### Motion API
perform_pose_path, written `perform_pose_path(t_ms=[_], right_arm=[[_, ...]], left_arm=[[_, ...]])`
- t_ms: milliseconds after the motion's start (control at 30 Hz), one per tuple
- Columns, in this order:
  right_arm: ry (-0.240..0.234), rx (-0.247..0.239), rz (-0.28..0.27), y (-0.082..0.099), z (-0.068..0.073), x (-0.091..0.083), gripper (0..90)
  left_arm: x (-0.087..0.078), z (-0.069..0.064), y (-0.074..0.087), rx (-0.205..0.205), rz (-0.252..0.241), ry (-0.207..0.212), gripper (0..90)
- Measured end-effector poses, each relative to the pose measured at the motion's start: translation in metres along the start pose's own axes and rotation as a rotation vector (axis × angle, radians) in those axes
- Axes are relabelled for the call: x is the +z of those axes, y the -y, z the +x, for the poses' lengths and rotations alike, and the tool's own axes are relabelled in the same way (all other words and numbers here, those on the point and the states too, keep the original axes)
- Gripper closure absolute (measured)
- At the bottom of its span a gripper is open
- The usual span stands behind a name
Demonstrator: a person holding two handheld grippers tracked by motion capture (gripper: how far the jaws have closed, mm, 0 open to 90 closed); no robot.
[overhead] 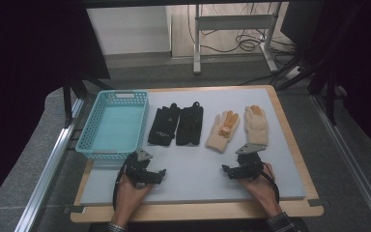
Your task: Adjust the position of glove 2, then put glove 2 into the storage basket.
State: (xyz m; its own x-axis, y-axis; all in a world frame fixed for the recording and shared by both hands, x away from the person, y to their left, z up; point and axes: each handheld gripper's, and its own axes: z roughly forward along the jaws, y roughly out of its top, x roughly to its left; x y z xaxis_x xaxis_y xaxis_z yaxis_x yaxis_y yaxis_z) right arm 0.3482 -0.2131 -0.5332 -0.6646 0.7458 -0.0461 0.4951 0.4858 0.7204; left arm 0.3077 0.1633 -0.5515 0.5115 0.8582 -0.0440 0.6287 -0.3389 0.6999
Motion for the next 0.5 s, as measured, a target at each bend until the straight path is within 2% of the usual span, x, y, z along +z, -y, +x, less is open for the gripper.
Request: perform_pose_path(t_ms=[267,500], right_arm=[[-0.008,-0.004,0.007,-0.003,0.0,0.001,15.9],[-0.045,-0.004,-0.012,-0.013,0.002,-0.002,20.3]], left_arm=[[0.0,0.0,0.0,-0.001,0.0,0.0,1.9],[0.0,0.0,0.0,-0.001,0.0,0.001,1.9]])
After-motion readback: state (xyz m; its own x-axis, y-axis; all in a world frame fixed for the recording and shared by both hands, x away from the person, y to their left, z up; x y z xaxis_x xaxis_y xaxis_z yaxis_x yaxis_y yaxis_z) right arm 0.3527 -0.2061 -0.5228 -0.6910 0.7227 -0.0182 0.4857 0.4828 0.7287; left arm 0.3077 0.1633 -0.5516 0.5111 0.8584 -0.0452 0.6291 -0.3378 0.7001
